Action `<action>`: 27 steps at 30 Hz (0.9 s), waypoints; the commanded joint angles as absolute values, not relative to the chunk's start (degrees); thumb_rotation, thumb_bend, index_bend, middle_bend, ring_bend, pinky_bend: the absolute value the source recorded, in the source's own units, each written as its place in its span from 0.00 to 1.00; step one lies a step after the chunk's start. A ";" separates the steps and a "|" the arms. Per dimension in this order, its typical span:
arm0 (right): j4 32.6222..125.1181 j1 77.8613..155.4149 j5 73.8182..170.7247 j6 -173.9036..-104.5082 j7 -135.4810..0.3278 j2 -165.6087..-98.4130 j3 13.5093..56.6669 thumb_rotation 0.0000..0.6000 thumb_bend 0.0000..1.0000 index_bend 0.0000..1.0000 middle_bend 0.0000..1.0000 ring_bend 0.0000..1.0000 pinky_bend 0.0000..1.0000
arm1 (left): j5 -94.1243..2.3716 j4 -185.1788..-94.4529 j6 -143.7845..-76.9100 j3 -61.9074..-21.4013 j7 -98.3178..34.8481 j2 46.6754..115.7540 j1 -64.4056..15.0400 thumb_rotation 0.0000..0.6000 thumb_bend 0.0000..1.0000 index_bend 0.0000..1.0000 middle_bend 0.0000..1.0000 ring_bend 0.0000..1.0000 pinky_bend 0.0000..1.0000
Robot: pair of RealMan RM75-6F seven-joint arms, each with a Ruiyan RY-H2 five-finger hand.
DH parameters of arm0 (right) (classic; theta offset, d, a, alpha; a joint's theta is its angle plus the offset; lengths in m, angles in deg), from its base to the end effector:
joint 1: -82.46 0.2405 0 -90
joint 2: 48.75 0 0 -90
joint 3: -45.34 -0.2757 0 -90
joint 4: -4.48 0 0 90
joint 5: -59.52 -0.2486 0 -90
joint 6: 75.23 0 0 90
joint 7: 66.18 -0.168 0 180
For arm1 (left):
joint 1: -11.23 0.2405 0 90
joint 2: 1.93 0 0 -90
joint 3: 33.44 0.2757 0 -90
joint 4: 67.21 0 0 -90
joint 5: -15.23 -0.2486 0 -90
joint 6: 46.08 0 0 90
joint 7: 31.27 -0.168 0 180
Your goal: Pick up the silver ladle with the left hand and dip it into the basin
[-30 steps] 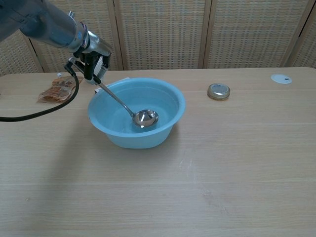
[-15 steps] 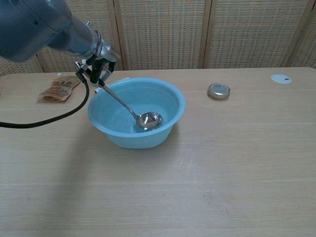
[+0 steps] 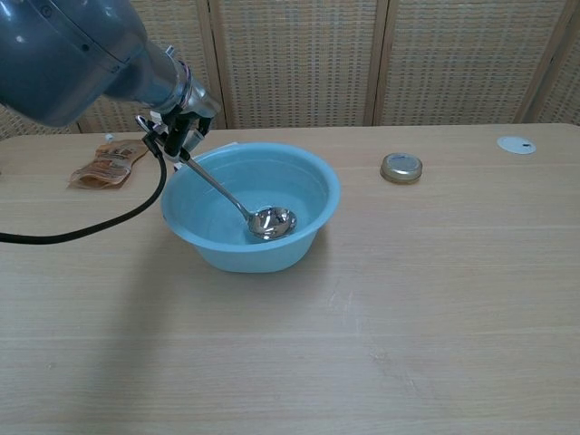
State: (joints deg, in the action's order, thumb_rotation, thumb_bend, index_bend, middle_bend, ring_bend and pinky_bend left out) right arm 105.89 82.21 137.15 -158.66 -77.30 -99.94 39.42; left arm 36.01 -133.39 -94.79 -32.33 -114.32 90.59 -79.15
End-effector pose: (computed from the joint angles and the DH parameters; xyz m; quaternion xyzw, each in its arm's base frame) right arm -0.3592 -0.1884 0.2062 0.4977 -0.4635 0.3930 0.6189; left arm -0.0468 0.5163 -0.0627 -0.7943 -0.2153 0.0140 0.5680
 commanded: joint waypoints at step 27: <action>105.97 81.64 138.14 -159.52 -78.79 -99.37 39.57 1.00 0.00 0.00 0.00 0.00 0.00 | 30.15 -134.80 -100.32 -39.40 -122.39 92.98 -75.50 1.00 0.81 1.00 1.00 0.99 1.00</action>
State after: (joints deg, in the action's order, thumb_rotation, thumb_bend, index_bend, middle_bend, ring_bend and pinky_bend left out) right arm 105.96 81.64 138.15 -159.52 -78.79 -99.38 39.57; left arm 30.29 -134.71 -100.36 -39.10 -122.54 93.18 -75.72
